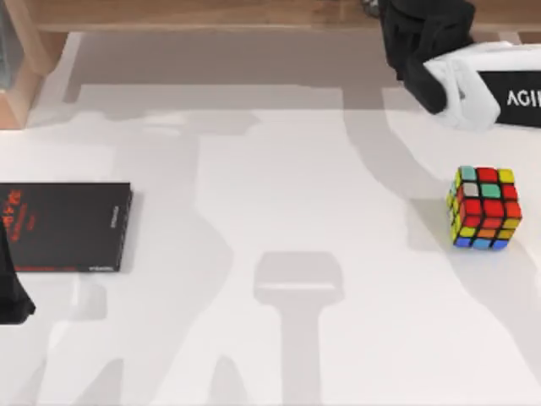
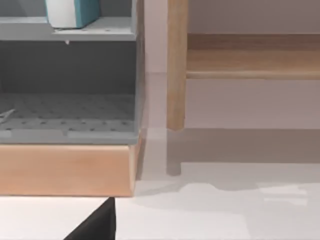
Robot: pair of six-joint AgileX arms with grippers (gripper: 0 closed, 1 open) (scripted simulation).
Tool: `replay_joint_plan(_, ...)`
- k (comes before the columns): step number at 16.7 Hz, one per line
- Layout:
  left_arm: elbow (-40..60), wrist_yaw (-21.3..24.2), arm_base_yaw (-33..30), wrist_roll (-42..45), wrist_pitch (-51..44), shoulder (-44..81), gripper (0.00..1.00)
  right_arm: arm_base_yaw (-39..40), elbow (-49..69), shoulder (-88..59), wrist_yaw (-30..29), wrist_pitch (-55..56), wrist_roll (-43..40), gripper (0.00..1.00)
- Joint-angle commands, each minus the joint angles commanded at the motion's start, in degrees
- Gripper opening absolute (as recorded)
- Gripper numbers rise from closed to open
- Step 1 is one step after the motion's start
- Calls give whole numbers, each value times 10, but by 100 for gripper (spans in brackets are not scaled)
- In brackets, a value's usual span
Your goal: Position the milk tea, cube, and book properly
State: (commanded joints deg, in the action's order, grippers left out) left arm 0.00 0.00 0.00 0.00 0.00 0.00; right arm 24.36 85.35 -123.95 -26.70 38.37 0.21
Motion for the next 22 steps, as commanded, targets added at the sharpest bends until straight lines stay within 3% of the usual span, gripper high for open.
replay_joint_plan(7,0,0,0,0,0,0,100,-9,38,-23,9,-15,0,100)
replay_joint_plan(20,0,0,0,0,0,0,100,-9,38,-23,9,-15,0,2)
replay_joint_plan(22,0,0,0,0,0,0,100,-9,38,-23,9,-15,0,0)
